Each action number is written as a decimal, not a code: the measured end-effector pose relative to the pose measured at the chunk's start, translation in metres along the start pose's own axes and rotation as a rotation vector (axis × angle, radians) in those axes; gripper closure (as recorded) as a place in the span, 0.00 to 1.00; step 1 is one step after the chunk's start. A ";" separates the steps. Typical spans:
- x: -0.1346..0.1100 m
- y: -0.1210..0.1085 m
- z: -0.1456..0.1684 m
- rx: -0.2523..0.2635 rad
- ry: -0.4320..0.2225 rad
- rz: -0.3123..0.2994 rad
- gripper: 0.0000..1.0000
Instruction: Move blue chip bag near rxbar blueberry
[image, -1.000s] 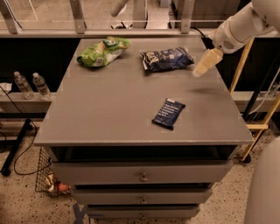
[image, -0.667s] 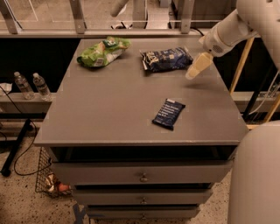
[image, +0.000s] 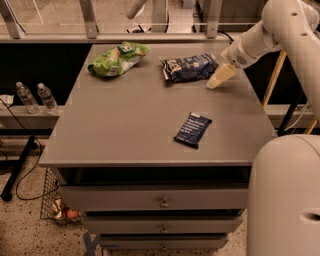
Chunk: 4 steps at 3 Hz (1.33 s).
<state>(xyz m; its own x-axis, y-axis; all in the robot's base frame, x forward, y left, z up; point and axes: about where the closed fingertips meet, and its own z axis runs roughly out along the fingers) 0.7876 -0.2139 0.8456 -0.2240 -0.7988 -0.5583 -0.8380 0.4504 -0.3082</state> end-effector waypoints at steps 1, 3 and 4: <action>-0.005 -0.014 0.002 0.034 -0.031 0.019 0.41; -0.034 -0.025 -0.013 0.084 -0.099 -0.015 0.88; -0.068 -0.022 -0.041 0.128 -0.133 -0.072 1.00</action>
Offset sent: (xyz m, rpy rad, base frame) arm 0.0294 -0.0015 0.0285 0.0777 -0.1023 -0.0419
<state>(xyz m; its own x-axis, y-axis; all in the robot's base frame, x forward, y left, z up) 0.8011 -0.1859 0.9218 -0.0909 -0.7749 -0.6255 -0.7774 0.4477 -0.4417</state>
